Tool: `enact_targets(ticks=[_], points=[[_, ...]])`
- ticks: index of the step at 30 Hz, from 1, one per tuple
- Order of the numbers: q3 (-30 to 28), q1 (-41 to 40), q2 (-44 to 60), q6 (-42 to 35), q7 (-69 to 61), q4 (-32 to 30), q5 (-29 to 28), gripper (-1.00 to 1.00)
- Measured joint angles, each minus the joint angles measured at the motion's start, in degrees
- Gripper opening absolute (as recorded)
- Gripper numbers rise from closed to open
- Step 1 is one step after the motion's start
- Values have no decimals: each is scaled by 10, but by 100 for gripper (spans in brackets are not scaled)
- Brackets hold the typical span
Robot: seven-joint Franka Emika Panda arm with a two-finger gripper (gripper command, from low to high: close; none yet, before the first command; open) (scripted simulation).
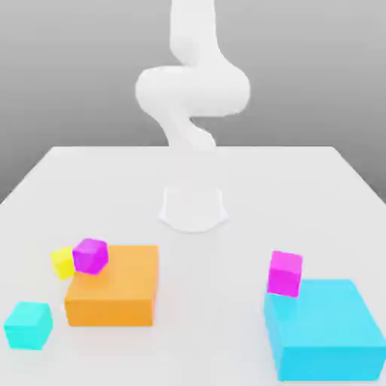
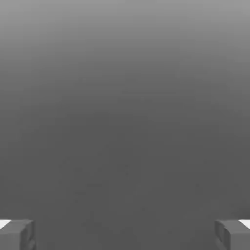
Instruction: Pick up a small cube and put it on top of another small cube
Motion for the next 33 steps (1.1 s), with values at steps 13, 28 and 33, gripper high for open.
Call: enact_targets(ticks=[13, 28, 33], points=[[4, -193, 170, 124, 325, -123, 5, 0], [-29, -376, 364, 266, 708, -262, -8, 0], [-52, -436, 432, 316, 816, -303, 1, 0]])
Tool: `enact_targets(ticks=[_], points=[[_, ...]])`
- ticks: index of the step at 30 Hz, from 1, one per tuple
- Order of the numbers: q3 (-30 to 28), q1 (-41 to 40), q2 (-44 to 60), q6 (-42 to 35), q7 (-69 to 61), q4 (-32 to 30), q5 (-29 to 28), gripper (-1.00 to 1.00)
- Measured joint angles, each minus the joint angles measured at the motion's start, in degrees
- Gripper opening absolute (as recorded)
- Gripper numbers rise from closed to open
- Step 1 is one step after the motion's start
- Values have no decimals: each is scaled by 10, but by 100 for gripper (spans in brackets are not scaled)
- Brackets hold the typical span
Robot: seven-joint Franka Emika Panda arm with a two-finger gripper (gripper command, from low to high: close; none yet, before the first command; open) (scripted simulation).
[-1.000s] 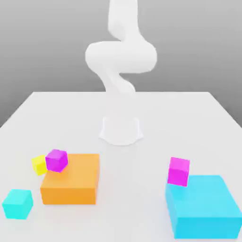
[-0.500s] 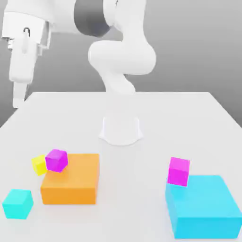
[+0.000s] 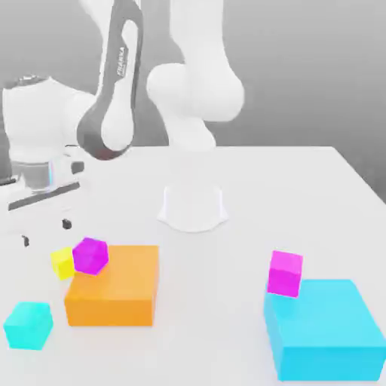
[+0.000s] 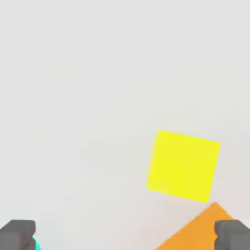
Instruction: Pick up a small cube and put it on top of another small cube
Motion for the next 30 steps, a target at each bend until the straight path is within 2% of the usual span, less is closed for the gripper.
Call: enact_targets(ticks=[7, 8, 15, 22, 25, 30], points=[[41, -23, 141, 113, -11, 20, 34, 0], [45, -27, 154, 124, -12, 23, 35, -100], [45, -26, 154, 125, -12, 23, 35, -100], [24, -14, 22, 18, 12, -2, 3, -100], [32, -10, -2, -12, -34, -1, 31, -100], [47, 23, -25, -70, -155, 37, 121, -100]])
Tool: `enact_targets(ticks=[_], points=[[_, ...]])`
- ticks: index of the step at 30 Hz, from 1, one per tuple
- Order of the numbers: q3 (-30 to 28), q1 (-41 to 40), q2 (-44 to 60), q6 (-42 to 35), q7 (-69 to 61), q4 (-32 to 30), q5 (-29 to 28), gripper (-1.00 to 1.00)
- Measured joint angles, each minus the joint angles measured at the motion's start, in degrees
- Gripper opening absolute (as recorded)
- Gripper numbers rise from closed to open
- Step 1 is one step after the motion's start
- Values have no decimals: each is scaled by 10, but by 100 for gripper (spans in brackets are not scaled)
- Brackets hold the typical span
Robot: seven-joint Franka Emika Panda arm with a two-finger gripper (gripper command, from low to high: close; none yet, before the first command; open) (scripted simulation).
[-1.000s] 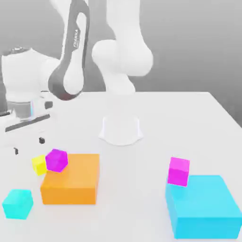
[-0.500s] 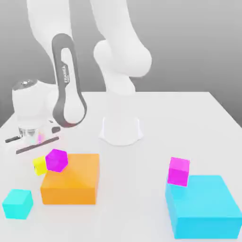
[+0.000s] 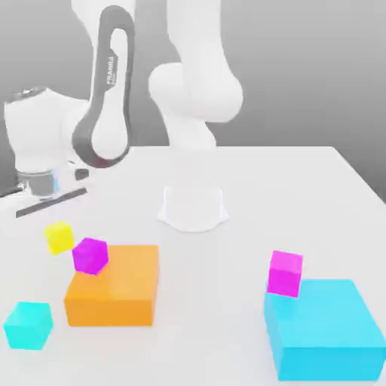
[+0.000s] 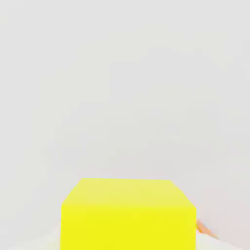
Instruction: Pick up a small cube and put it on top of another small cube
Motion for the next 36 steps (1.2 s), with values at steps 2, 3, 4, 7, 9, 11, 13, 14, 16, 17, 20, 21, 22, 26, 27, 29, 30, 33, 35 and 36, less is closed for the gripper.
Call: enact_targets(ticks=[2, 3, 4, 7, 9, 11, 13, 14, 16, 17, 20, 21, 22, 26, 27, 29, 30, 33, 35, 36], points=[[2, 19, -10, -25, -49, 17, 37, -100], [11, 41, -18, -37, -62, 23, 47, -100], [21, 60, -27, -50, -71, 28, 53, -100], [64, 112, -58, -86, -88, 41, 64, -100], [97, 150, -79, -110, -96, 47, 68, -100], [131, 189, -98, -129, -99, 49, 68, -100], [166, 226, -117, -148, -101, 51, 66, -100], [183, 245, -126, -157, -101, 51, 65, -100], [218, 283, -143, -175, -102, 52, 62, -100], [236, 303, -152, -184, -103, 52, 60, -100], [288, 360, -177, -210, -103, 53, 54, -100], [307, 373, -184, -218, -93, 54, 46, -100], [321, 376, -179, -210, -84, 52, 38, -100], [353, 361, -115, -134, -55, 36, 3, -100], [359, 357, -95, -111, -47, 32, -6, -100], [363, 354, -82, -96, -43, 29, -12, 100], [363, 354, -82, -96, -43, 29, -12, 100], [363, 354, -82, -96, -43, 29, -12, 100], [363, 354, -82, -96, -42, 29, -13, 100], [359, 357, -95, -112, -47, 32, -7, 100]])
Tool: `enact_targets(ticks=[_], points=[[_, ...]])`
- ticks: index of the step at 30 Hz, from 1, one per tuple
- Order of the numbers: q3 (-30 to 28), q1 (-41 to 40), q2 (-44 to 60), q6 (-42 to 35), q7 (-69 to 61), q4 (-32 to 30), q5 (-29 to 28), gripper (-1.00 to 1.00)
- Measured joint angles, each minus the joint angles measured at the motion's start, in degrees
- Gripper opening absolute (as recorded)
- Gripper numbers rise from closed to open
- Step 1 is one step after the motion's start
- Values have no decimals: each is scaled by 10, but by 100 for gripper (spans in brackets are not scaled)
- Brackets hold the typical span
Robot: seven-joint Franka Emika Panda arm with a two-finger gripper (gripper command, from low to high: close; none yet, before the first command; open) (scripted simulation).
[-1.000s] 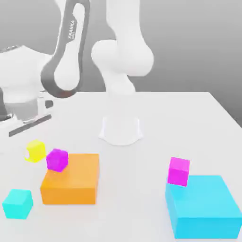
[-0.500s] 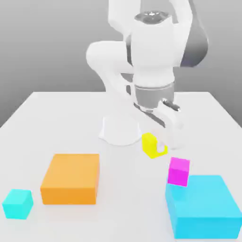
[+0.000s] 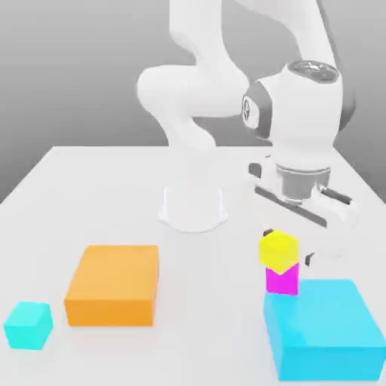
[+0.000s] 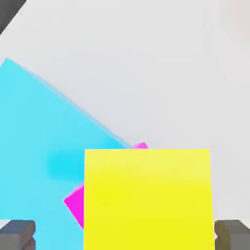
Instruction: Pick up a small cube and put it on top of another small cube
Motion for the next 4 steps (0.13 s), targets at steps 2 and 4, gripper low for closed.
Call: enact_targets(ticks=[2, 4], points=[[-11, 10, -34, -40, -12, 8, 15, 100], [-25, 22, -71, -84, -25, 16, 31, 100]])
